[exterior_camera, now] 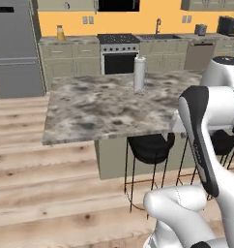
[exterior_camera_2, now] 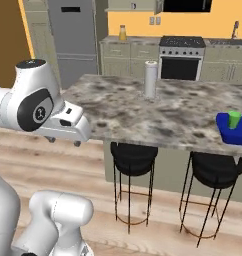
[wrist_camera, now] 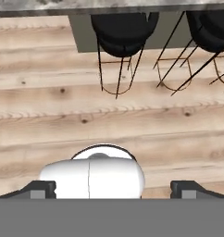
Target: There is a tray on the dining counter. Grab the cup, mug, and pitcher and place them on the tray. The pitcher may be placed next to the tray if it cannot fit the tray.
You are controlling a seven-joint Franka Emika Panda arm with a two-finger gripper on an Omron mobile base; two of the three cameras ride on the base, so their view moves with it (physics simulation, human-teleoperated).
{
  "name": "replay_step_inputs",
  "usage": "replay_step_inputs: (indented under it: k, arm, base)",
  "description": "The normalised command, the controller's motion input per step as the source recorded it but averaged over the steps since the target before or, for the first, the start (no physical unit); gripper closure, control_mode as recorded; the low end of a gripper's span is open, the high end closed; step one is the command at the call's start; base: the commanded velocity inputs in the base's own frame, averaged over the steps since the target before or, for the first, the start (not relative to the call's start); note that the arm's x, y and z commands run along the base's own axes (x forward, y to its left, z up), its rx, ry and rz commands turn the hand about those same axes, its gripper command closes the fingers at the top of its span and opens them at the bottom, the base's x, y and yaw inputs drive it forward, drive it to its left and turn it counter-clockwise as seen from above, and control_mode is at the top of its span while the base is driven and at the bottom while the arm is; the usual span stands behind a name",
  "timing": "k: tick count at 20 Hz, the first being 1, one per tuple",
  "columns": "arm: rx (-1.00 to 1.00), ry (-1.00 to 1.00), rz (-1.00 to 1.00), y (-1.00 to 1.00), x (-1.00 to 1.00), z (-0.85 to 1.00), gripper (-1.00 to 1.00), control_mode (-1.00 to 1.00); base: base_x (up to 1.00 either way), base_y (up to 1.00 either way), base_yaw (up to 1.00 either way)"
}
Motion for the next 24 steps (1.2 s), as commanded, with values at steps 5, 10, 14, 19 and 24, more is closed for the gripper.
replay_step_inputs:
  k: [5,10,14,19,24]
  arm:
    - [0.00,0.00,0.00,0.00,0.00,0.00,-1.00,1.00]
    - [0.00,0.00,0.00,0.00,0.00,0.00,-1.00,1.00]
    - [0.00,0.00,0.00,0.00,0.00,0.00,-1.00,1.00]
    - [0.00,0.00,0.00,0.00,0.00,0.00,-1.00,1.00]
    - [0.00,0.00,0.00,0.00,0.00,0.00,-1.00,1.00]
  base:
    - [0.09,1.00,0.00]
    - [0.19,1.00,0.00]
    - [0.29,1.00,0.00]
    - [0.37,1.00,0.00]
    - [0.65,1.00,0.00]
